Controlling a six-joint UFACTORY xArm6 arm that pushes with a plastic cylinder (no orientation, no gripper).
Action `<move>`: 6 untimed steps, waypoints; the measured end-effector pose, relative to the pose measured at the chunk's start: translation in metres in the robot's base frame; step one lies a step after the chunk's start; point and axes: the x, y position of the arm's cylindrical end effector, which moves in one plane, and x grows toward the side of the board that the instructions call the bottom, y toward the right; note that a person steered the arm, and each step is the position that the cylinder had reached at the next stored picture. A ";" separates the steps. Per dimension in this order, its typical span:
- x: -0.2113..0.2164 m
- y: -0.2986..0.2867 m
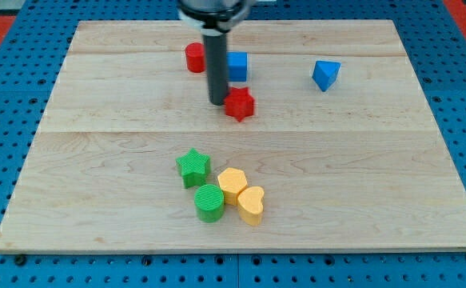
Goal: Move the green star to the top right of hexagon
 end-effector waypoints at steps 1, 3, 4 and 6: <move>0.011 0.023; 0.033 -0.017; 0.069 -0.086; 0.139 -0.142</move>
